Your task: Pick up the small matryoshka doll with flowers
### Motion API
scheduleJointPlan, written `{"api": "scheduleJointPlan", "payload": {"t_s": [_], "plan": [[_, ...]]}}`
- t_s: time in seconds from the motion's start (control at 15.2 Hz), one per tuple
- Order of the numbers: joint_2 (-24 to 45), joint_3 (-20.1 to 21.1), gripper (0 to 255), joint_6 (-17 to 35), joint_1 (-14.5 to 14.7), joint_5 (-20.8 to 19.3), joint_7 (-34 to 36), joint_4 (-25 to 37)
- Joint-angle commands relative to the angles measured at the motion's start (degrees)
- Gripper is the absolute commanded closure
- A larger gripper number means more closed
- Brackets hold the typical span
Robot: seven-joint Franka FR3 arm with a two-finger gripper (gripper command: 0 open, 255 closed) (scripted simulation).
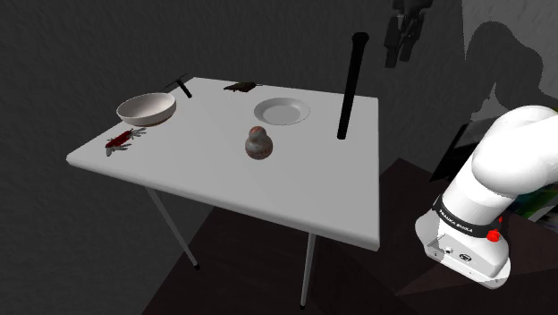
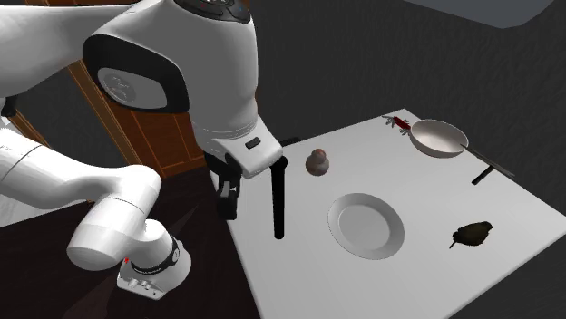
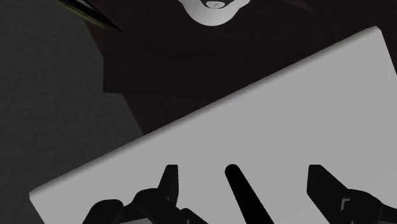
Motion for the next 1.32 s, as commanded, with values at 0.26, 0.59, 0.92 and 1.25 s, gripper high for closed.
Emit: {"api": "scheduleJointPlan", "payload": {"t_s": [0.26,0.59,0.92,1.25], "plan": [[5.61,3.72,0,3.89,1.75,3.00,3.56,1.12],[13.68,8.11,0,8.44,3.68,5.90,7.77,4.05],[22.67,12.16,0,12.37,5.33,7.62,11.92,8.66],[32.41,15.78,0,15.40,6.87,7.96,16.20,14.92]]}}
